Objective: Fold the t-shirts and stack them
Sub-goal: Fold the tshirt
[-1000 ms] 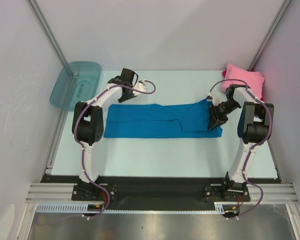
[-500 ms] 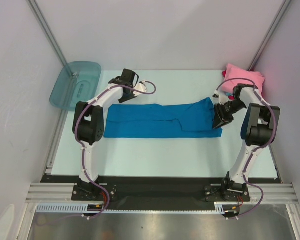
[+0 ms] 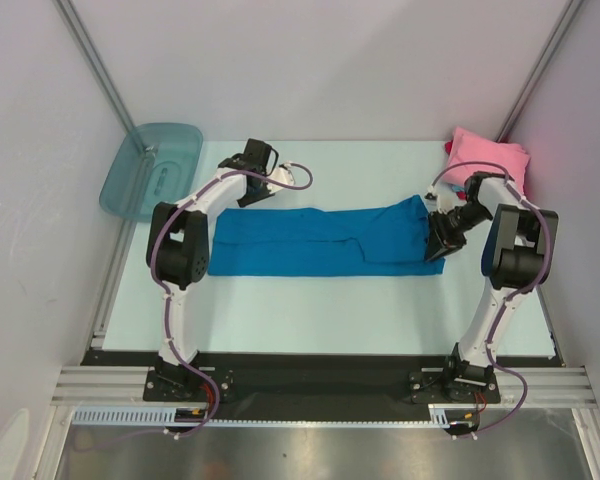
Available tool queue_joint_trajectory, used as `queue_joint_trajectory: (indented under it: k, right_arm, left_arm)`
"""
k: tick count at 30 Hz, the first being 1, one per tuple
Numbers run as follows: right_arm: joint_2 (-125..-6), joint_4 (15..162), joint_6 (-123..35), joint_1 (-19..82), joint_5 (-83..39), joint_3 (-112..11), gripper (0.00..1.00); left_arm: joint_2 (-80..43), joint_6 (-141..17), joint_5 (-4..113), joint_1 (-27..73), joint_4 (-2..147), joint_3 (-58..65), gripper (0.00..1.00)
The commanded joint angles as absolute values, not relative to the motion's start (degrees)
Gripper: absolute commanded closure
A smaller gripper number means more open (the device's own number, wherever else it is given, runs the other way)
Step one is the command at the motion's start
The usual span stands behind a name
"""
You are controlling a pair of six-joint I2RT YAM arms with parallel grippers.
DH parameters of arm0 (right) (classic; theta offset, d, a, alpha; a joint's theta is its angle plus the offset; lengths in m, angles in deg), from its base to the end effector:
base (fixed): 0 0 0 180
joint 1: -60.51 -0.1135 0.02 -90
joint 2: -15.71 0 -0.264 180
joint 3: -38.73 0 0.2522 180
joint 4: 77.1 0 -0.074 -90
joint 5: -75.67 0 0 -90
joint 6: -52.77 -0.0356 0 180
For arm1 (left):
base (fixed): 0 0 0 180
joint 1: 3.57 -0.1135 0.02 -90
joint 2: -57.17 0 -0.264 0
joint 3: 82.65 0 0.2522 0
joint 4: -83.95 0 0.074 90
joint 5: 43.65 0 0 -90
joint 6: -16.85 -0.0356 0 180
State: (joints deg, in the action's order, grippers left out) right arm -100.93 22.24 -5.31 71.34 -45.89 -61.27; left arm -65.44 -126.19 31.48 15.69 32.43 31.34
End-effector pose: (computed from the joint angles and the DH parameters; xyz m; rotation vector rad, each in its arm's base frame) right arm 0.3637 -0.0506 0.1738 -0.4858 2.8993 0.8418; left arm 0.4426 -0.1450 0.2041 1.4981 2.2080 0.5396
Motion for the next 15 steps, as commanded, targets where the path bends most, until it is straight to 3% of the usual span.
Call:
queue_joint_trajectory:
  k: [1, 15]
  right_arm:
    - [-101.98, 23.22, -5.59, 71.14, -47.03, -61.51, 0.67]
    - [-103.65, 25.50, -7.17, 70.35, -48.35, -62.83, 0.68]
  left_arm:
    - [-65.09, -126.24, 31.58, 16.20, 32.92, 33.42, 0.59]
    - [-64.91, -125.71, 31.67, 16.29, 32.92, 33.33, 0.60]
